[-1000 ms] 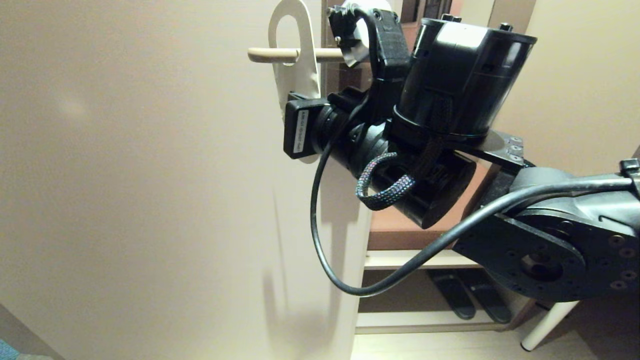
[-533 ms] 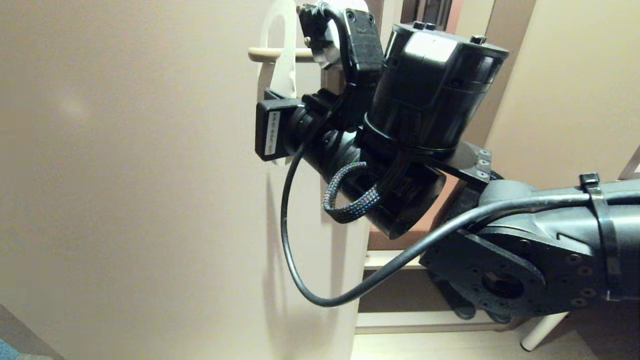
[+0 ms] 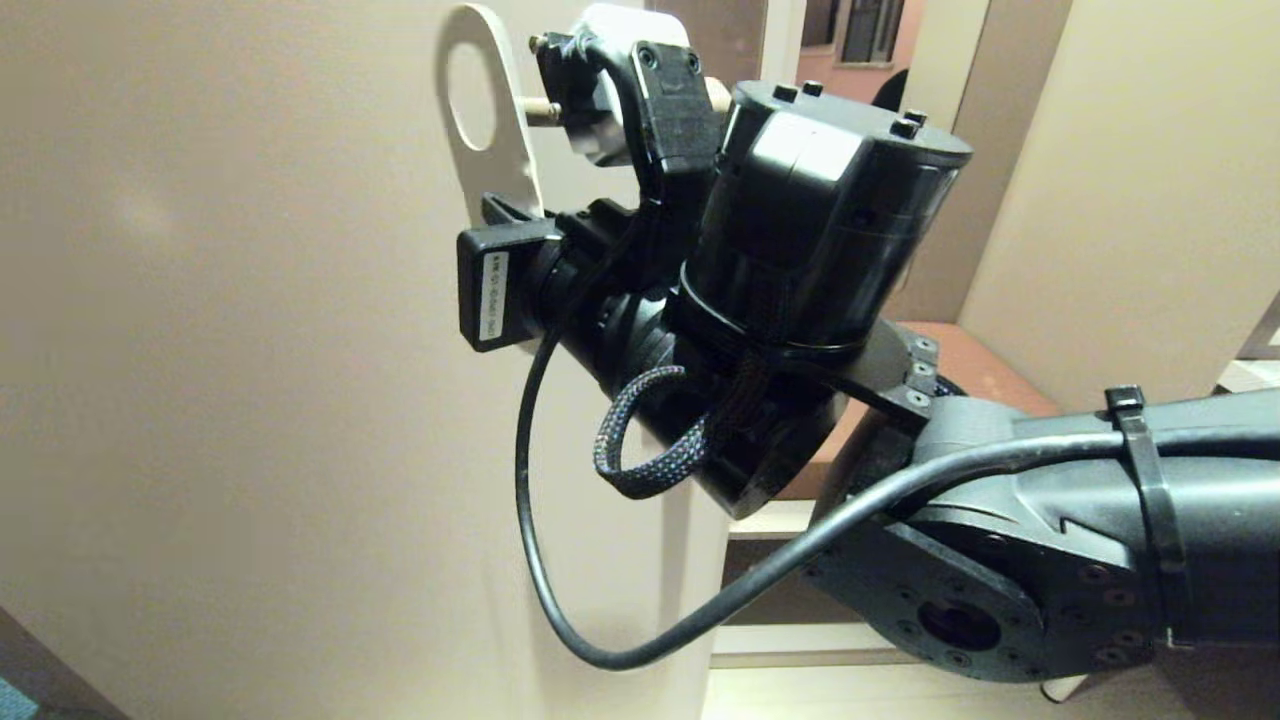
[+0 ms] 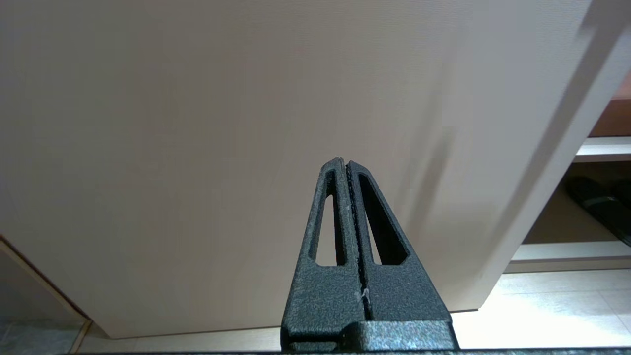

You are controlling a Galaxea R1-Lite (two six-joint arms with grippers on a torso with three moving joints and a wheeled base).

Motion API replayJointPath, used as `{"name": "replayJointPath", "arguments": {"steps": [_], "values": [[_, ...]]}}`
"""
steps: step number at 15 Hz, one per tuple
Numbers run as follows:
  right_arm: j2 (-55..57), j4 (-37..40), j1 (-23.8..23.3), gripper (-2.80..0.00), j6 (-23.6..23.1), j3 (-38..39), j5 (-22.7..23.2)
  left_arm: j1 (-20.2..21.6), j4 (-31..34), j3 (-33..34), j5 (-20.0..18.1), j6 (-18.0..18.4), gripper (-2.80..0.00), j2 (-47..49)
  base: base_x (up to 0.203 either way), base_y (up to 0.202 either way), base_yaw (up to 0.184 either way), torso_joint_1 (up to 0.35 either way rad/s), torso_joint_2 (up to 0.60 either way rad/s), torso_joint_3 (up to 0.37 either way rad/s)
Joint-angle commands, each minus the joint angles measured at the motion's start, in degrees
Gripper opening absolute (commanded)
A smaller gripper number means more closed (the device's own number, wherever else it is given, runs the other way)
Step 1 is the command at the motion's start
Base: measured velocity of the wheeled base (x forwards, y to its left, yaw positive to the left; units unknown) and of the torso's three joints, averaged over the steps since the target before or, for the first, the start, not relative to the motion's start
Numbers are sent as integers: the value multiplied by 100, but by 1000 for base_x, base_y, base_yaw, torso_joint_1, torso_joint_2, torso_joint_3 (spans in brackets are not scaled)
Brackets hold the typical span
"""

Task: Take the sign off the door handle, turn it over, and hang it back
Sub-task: Take down the sign

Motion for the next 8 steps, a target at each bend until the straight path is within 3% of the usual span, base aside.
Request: {"name": "replayJointPath", "arguments": {"steps": [1, 8], "values": [[18, -174, 26, -280, -91, 64, -15, 2, 0, 0, 1, 2, -280, 0, 0, 0, 0, 0, 0, 0], [-45, -281, 35, -280, -251, 211, 17, 2, 0, 0, 1, 2, -280, 0, 0, 0, 0, 0, 0, 0]]}}
